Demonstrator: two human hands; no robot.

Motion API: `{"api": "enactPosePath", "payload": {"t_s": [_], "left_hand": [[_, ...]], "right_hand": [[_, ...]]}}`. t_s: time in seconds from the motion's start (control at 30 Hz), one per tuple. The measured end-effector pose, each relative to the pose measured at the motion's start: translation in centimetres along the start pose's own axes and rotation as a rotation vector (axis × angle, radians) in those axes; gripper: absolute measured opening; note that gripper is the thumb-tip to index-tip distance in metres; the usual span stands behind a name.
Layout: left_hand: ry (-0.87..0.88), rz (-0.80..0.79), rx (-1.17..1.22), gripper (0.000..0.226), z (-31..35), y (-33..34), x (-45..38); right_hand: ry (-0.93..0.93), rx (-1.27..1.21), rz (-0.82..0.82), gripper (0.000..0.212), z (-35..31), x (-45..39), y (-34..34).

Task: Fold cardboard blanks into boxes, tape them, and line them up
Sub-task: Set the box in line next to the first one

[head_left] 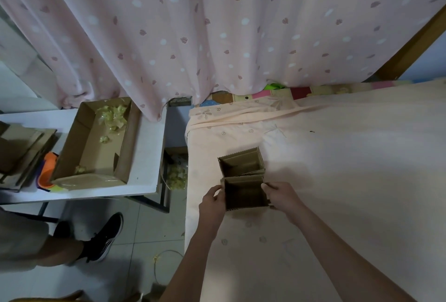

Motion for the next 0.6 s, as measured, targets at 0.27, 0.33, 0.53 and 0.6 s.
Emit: {"api": "enactPosePath", "payload": {"t_s": [0.27,0.33,0.53,0.6], "left_hand": [[0.021,-0.026,-0.040,0.030,-1.0,0.8,0.1],[0.003,-0.035,-0.055,0.037,-1.2,0.8,0.2],[-0.016,-0.039,-0.137,0.038,-1.3,0.1,0.9],[-0.015,-0.040,-0.190,0.038,-1.2,-0.1,1.4]], "right_hand": [[0.006,-0.035,-0.019,0.019,0.4,-0.3,0.2],[0.019,-0.026,-0.037,0.022,0.2,-0.2,0.4],[-0.004,0.083,-0.001,0.025,-0.4,0.8,0.9],[-0.002,0.154,0.018,0.028,-0.8,1.9,0.8]]}}
Point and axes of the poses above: each hand's wrist, its own x-axis away from the middle knuckle, its own y-axis out of the palm, z = x × y, the point moved 3 cm from there along -x, towards the middle knuckle, and after that the axes turned 5 degrees about -z, right-handed, at the moved point
